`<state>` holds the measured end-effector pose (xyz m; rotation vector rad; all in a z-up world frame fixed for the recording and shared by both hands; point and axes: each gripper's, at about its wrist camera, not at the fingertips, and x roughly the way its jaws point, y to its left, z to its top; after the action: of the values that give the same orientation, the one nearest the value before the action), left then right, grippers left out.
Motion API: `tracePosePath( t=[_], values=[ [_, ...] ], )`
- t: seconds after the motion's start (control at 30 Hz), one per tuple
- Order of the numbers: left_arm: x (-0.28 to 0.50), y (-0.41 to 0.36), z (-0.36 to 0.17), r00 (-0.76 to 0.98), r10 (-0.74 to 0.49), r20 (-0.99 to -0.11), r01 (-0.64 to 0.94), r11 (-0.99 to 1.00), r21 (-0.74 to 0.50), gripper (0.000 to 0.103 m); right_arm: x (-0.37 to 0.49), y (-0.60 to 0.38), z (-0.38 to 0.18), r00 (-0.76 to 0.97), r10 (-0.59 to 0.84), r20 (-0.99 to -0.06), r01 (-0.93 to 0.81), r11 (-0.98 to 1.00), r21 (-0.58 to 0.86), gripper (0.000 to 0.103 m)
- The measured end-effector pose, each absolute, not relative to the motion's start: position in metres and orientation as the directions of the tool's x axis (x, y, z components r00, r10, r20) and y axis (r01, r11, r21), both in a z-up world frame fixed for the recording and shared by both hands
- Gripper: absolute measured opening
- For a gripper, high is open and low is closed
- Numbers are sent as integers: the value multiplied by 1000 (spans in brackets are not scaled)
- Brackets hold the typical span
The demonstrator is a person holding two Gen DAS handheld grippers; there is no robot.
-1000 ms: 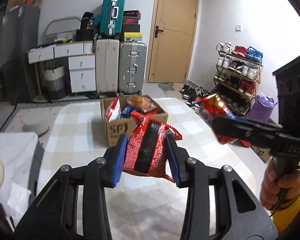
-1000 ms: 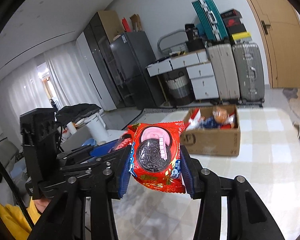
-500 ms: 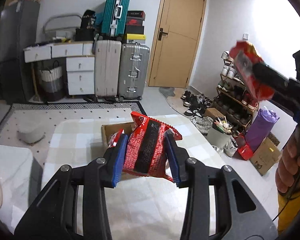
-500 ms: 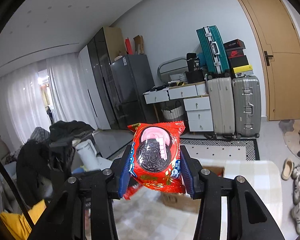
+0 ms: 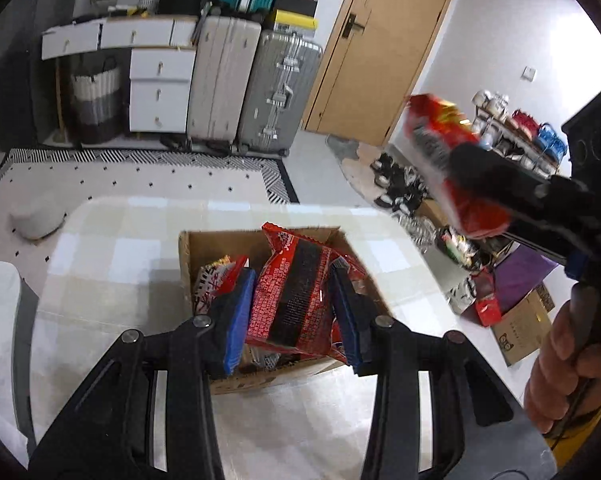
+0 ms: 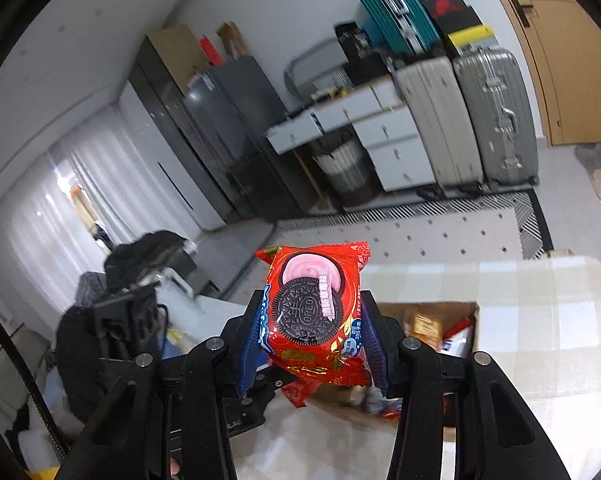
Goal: Organize snacks
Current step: 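Lift both held packs and carry them over the cardboard box, then open both grippers to drop the packs into the box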
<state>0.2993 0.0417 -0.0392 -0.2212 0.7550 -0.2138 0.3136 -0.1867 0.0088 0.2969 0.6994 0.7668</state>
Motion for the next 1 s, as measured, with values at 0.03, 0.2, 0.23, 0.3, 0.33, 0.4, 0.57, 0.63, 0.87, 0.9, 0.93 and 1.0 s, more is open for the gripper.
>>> tracePosePath(
  t=[0.03,0.2,0.23,0.3,0.33,0.4,0.57,0.63,0.87,0.9,0.93,1.0],
  values=[
    [307,40,-47,698,-270,-663,110,956,-273,36,322,-184,-1,511,708,-489,-523,707,477,45],
    [335,31,-86,660,-279,-698,103,953,-284,36,359,-179,-44,516,631,-579,-470,774,425,45],
    [338,30,-91,655,-280,-702,103,953,-284,36,366,-180,-51,520,614,-594,-456,788,414,45],
    [342,29,-100,647,-282,-708,102,953,-286,36,379,-182,-65,519,583,-625,-431,810,398,45],
    [345,28,-104,643,-283,-712,102,953,-287,36,386,-182,-72,510,574,-641,-422,816,394,45],
    [347,30,-109,637,-287,-715,102,951,-291,36,396,-184,-84,504,546,-669,-405,834,375,45],
    [365,30,-120,631,-288,-721,100,951,-292,36,409,-189,-99,512,501,-697,-388,859,333,45],
    [367,28,-121,629,-283,-724,103,953,-283,36,411,-188,-101,518,480,-708,-385,870,308,45],
    [370,22,-124,628,-275,-728,105,957,-271,36,416,-181,-116,509,428,-747,-391,888,242,45],
    [368,23,-123,630,-277,-726,107,957,-271,36,416,-178,-118,500,427,-754,-398,886,238,45],
    [368,23,-122,629,-275,-727,107,957,-270,36,416,-176,-120,492,426,-759,-402,885,235,45],
    [366,24,-118,632,-277,-724,112,957,-269,37,415,-173,-124,473,441,-763,-411,876,252,45]
  ],
)
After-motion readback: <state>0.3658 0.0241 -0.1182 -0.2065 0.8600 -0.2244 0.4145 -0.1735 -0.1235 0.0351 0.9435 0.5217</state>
